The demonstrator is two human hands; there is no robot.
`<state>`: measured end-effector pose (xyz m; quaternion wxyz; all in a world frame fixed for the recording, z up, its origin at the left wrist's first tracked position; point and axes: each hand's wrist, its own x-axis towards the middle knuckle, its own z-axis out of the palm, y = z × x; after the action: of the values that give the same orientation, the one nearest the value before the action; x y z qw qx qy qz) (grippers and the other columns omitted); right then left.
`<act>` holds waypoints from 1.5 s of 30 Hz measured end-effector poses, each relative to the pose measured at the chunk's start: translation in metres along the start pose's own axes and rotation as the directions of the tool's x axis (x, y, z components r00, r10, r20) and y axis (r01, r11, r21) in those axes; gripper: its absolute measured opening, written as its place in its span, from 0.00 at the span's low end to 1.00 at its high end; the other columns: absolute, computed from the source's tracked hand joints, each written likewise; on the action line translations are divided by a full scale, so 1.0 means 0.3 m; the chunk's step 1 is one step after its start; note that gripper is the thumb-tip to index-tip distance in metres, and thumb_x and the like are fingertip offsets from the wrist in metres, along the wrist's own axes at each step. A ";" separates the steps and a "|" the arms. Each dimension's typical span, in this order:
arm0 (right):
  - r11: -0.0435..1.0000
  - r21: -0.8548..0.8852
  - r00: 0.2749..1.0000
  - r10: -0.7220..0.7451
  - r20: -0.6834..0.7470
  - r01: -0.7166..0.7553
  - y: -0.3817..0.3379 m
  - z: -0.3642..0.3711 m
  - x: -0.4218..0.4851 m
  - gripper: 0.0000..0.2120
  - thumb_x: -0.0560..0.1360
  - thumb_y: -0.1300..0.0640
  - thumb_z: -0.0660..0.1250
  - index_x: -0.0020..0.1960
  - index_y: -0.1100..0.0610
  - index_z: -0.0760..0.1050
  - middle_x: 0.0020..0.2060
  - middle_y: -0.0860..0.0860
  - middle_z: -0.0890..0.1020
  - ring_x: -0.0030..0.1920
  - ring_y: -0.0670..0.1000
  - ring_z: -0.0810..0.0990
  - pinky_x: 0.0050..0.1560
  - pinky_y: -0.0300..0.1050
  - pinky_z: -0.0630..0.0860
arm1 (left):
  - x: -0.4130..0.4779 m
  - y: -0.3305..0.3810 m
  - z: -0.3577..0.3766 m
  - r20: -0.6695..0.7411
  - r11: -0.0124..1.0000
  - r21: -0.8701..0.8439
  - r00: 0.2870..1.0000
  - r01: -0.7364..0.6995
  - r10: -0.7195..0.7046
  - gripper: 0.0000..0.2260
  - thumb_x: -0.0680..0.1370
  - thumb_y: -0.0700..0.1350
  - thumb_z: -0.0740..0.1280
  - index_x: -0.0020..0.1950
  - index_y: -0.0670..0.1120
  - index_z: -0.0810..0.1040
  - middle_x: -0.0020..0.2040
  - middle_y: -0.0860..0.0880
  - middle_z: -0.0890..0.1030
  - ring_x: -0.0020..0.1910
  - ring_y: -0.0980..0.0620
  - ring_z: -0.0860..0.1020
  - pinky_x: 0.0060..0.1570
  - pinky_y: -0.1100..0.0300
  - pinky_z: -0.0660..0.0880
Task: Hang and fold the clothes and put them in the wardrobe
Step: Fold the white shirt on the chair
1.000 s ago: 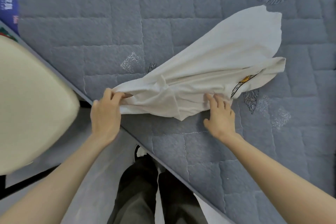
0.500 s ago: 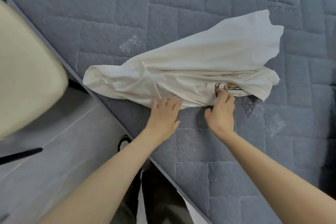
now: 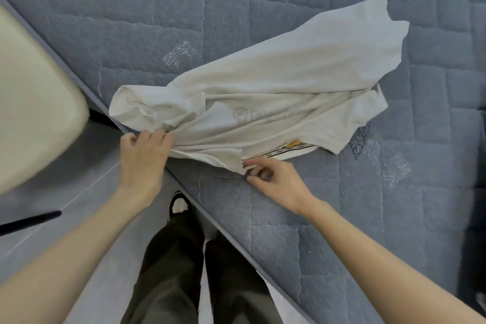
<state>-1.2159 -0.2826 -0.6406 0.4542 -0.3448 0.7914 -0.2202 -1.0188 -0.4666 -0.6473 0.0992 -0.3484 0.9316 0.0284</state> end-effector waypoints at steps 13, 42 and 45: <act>0.882 -0.110 0.773 0.334 -0.540 -0.458 0.218 -0.147 -0.018 0.35 0.68 0.70 0.61 0.70 0.48 0.60 0.69 0.59 0.57 0.61 0.62 0.61 0.49 0.51 0.66 | -0.078 0.479 0.110 0.109 0.893 -0.416 0.985 0.170 -0.137 0.30 0.69 0.45 0.71 0.68 0.38 0.68 0.66 0.39 0.70 0.64 0.39 0.69 0.65 0.46 0.66; 0.948 -0.247 0.821 -0.299 -0.486 0.200 -0.488 -0.375 -0.204 0.03 0.74 0.63 0.70 0.48 0.61 0.78 0.44 0.56 0.77 0.50 0.57 0.72 0.46 0.38 0.61 | -0.139 -0.074 -0.695 -0.183 0.373 -0.920 0.708 0.122 -0.682 0.09 0.82 0.38 0.54 0.54 0.41 0.73 0.46 0.50 0.76 0.42 0.59 0.70 0.41 0.71 0.65; 0.876 -0.313 0.772 -0.474 -0.424 0.366 -0.727 -0.394 -0.195 0.03 0.78 0.64 0.63 0.51 0.64 0.73 0.52 0.56 0.72 0.53 0.53 0.71 0.53 0.40 0.65 | -0.215 -0.214 -0.840 -0.212 0.339 -0.935 0.603 0.103 -0.769 0.07 0.82 0.39 0.52 0.53 0.45 0.69 0.43 0.53 0.74 0.39 0.60 0.69 0.37 0.73 0.65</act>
<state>-1.2231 -0.3799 -0.4051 0.1389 -0.4930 0.8009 -0.3102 -0.9708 -0.5043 -0.3865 -0.4036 -0.5907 0.6124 0.3365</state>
